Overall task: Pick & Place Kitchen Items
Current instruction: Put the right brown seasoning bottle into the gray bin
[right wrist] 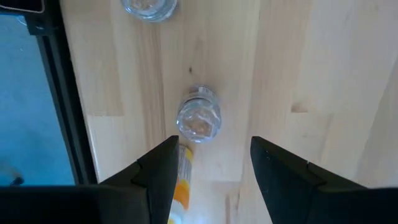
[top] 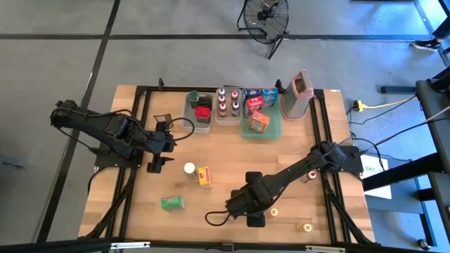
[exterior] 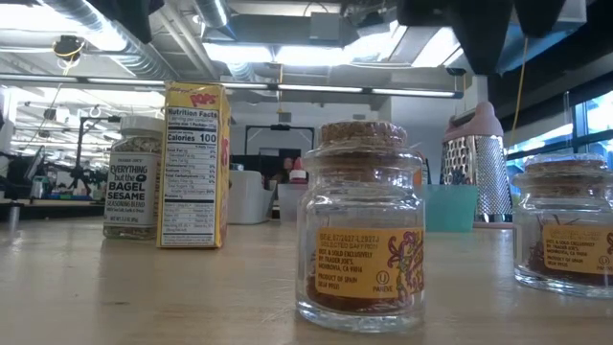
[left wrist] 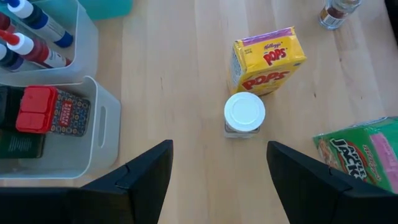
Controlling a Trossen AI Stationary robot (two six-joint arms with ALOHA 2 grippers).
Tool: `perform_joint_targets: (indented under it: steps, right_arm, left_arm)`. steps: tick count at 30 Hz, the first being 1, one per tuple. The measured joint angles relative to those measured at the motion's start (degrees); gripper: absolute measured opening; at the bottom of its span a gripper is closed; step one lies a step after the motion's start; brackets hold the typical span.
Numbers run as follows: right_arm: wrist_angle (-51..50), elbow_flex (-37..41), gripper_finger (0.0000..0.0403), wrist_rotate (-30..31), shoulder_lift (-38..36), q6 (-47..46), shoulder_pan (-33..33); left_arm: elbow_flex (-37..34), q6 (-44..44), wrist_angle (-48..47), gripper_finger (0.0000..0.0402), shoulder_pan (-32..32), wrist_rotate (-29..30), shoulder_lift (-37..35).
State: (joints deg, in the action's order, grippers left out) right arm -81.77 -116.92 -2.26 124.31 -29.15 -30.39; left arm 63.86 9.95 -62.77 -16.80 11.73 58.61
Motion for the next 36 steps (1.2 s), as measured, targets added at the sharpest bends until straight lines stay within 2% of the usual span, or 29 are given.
perform_joint_targets:
  steps: [5, 15, 28, 36]
  right_arm:
    - [3.16, 4.33, 0.0202, -3.63, 0.09, -0.45, -0.09]
    - [9.19, 8.77, 0.0202, -4.42, 0.09, -1.01, -0.54]
    - [10.62, 9.48, 0.0202, -3.49, 0.07, -0.15, -0.68]
    - [10.61, 9.48, 0.0201, -2.28, 0.07, -0.47, -0.68]
  left_arm:
    - [0.0, 0.95, 0.0, 0.0255, 0.0, -0.04, 0.0]
    - [0.0, 1.06, 0.01, 0.0255, 0.0, -0.04, 0.0]
    - [0.0, 1.32, 0.01, 0.0255, 0.0, -0.05, 0.0]
    - [0.02, 1.34, 0.01, 0.0255, 0.02, -2.29, 0.0]
